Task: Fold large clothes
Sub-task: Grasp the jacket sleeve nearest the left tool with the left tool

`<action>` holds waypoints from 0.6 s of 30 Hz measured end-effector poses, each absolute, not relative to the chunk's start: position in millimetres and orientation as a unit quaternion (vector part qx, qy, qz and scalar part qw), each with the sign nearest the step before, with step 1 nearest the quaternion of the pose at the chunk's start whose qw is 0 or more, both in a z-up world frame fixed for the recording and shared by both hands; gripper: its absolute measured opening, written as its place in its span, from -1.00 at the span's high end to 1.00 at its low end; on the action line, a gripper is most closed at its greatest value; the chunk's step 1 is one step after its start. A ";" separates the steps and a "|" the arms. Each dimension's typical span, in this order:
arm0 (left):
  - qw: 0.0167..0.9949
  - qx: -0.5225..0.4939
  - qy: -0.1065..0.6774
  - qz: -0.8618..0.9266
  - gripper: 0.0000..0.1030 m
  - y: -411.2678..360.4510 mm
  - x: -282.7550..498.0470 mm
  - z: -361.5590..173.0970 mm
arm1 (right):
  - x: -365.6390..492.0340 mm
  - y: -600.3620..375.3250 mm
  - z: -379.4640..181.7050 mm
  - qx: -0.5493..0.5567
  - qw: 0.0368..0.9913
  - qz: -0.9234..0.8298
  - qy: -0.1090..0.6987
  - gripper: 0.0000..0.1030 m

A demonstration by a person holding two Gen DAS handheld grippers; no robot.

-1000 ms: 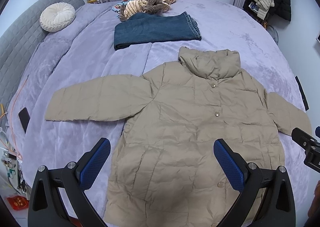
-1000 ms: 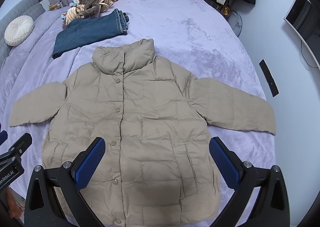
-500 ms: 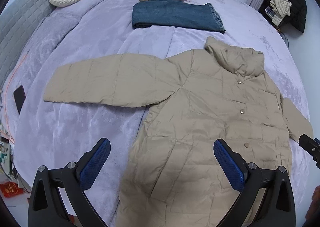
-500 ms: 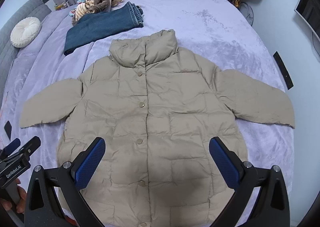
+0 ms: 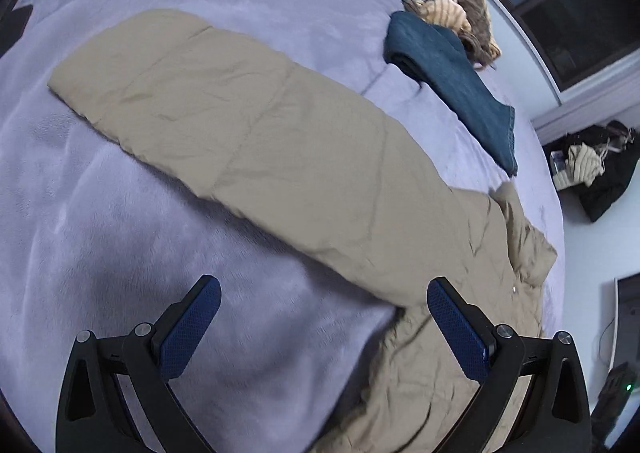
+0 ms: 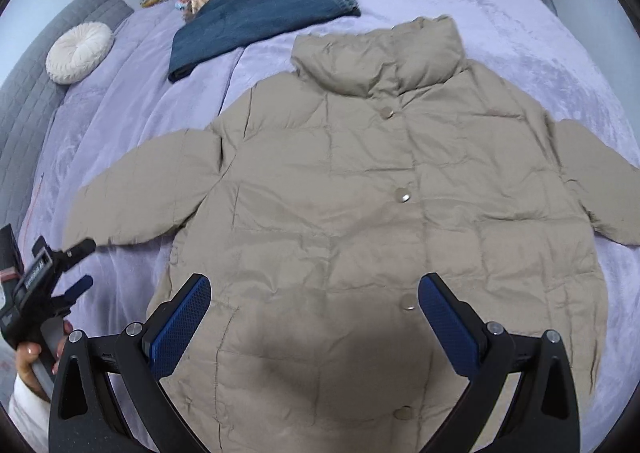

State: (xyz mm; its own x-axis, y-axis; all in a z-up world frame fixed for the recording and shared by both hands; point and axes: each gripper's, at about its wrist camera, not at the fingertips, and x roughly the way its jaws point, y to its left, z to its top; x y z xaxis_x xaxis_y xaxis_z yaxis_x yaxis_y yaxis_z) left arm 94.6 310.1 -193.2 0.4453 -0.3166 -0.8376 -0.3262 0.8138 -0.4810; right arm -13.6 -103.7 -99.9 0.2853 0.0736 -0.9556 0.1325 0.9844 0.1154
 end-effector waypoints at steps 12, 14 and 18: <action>0.821 -0.320 0.468 0.062 -0.53 365.3 183.3 -237.1 | 33.4 -73.3 -154.0 0.101 0.788 0.024 0.607 -1.00; 0.827 -0.301 0.471 0.064 0.72 368.9 195.4 -240.6 | 46.1 -68.4 -152.4 0.102 0.796 0.037 0.596 -1.00; 0.843 -0.284 0.452 0.060 0.82 376.8 193.4 -221.6 | 72.8 -55.2 -152.6 0.137 0.800 0.072 0.580 -1.00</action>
